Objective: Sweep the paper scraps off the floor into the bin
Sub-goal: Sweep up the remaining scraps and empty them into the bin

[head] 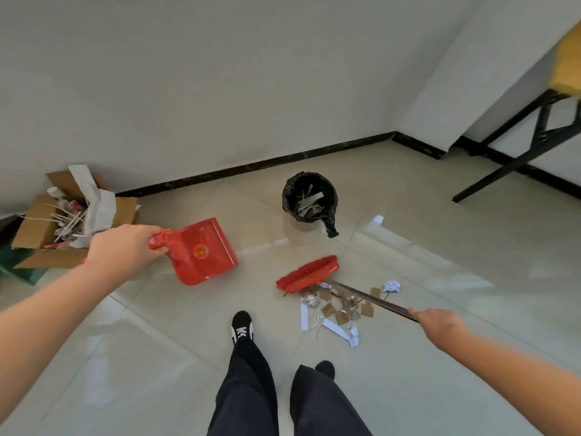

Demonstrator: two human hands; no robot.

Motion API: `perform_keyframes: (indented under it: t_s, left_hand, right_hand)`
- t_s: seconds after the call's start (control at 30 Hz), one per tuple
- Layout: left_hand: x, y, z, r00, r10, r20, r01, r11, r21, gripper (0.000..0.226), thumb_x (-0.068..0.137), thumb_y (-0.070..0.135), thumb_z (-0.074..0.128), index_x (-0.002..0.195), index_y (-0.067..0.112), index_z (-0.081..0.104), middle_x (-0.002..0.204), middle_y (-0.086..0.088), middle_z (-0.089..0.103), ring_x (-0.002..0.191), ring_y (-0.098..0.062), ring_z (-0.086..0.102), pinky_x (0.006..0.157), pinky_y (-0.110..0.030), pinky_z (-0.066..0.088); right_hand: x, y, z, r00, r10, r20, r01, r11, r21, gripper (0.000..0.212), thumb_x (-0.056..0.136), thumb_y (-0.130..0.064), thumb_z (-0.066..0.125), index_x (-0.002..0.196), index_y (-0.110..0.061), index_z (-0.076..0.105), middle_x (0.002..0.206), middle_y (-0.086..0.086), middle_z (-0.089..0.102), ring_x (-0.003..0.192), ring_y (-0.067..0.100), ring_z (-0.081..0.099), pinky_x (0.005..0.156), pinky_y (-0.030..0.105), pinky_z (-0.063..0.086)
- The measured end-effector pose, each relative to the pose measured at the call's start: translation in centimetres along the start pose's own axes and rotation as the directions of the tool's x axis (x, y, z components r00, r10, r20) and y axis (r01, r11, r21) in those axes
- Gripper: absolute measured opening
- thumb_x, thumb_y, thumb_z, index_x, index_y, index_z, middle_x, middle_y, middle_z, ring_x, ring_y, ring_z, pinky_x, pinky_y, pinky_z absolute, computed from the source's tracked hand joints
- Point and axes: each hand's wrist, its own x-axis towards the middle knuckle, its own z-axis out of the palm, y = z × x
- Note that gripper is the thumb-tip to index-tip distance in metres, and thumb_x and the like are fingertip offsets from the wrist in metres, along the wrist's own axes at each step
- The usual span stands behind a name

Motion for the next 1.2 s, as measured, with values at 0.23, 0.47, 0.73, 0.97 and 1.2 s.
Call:
perform_keyframes:
  t_s: [0.23, 0.47, 0.73, 0.97, 1.2]
  left_hand:
    - [-3.0, 9.9, 1.7, 0.963, 0.255, 0.087, -0.268, 0.939, 0.218, 0.028, 0.087, 0.056, 0.05, 0.113, 0.047, 0.058, 0.103, 0.012, 0.069, 0.095, -0.016, 0.067, 0.068, -0.026, 0.049]
    - [-3.9, 15.0, 2.3, 0.88, 0.42, 0.221, -0.47, 0.839, 0.273, 0.028, 0.089, 0.042, 0.047, 0.116, 0.044, 0.055, 0.102, 0.01, 0.068, 0.095, -0.014, 0.064, 0.064, -0.024, 0.041]
    - [-3.4, 17.4, 3.9, 0.846, 0.49, 0.209, -0.533, 0.791, 0.302, 0.03, 0.091, 0.045, 0.046, 0.119, 0.042, 0.055, 0.108, 0.012, 0.067, 0.1, -0.014, 0.063, 0.065, -0.024, 0.039]
    - [-1.1, 16.3, 4.4, 0.818, 0.546, 0.181, -0.575, 0.789, 0.217, 0.026, 0.088, 0.045, 0.049, 0.109, 0.035, 0.061, 0.095, 0.008, 0.069, 0.091, -0.017, 0.063, 0.061, -0.025, 0.035]
    - [2.0, 13.5, 5.1, 0.749, 0.638, 0.179, -0.662, 0.736, 0.144, 0.022, 0.087, 0.042, 0.049, 0.1, 0.027, 0.058, 0.089, 0.005, 0.068, 0.085, -0.02, 0.063, 0.066, -0.029, 0.048]
  right_hand:
    - [-5.8, 9.9, 3.4, 0.996, 0.083, -0.032, -0.072, 0.965, 0.253, 0.058, 0.092, -0.019, 0.041, 0.146, -0.038, 0.035, 0.133, -0.006, 0.056, 0.112, 0.018, 0.06, 0.082, 0.025, 0.05]
    - [-9.1, 13.9, 9.6, 0.972, 0.215, 0.097, -0.209, 0.595, 0.776, 0.048, 0.092, -0.008, 0.04, 0.126, -0.04, 0.049, 0.058, 0.003, 0.033, 0.04, 0.016, 0.029, 0.038, 0.019, 0.029]
    - [-3.6, 11.9, 13.0, 0.872, 0.354, 0.339, -0.442, 0.271, 0.855, 0.014, 0.092, 0.001, 0.036, 0.095, 0.004, 0.05, 0.052, 0.012, 0.045, 0.032, 0.016, 0.04, 0.04, 0.023, 0.034]
    - [-1.5, 3.2, 12.1, 0.844, 0.257, 0.47, -0.469, -0.07, 0.88, 0.027, 0.089, 0.006, 0.04, 0.063, 0.001, 0.042, 0.049, 0.011, 0.042, 0.022, 0.014, 0.037, 0.034, 0.013, 0.034]
    - [-4.2, -10.0, 8.8, 0.898, 0.163, 0.408, -0.402, -0.074, 0.913, 0.009, 0.083, 0.004, 0.04, 0.08, 0.005, 0.048, 0.049, 0.013, 0.046, 0.033, 0.019, 0.04, 0.041, 0.025, 0.037]
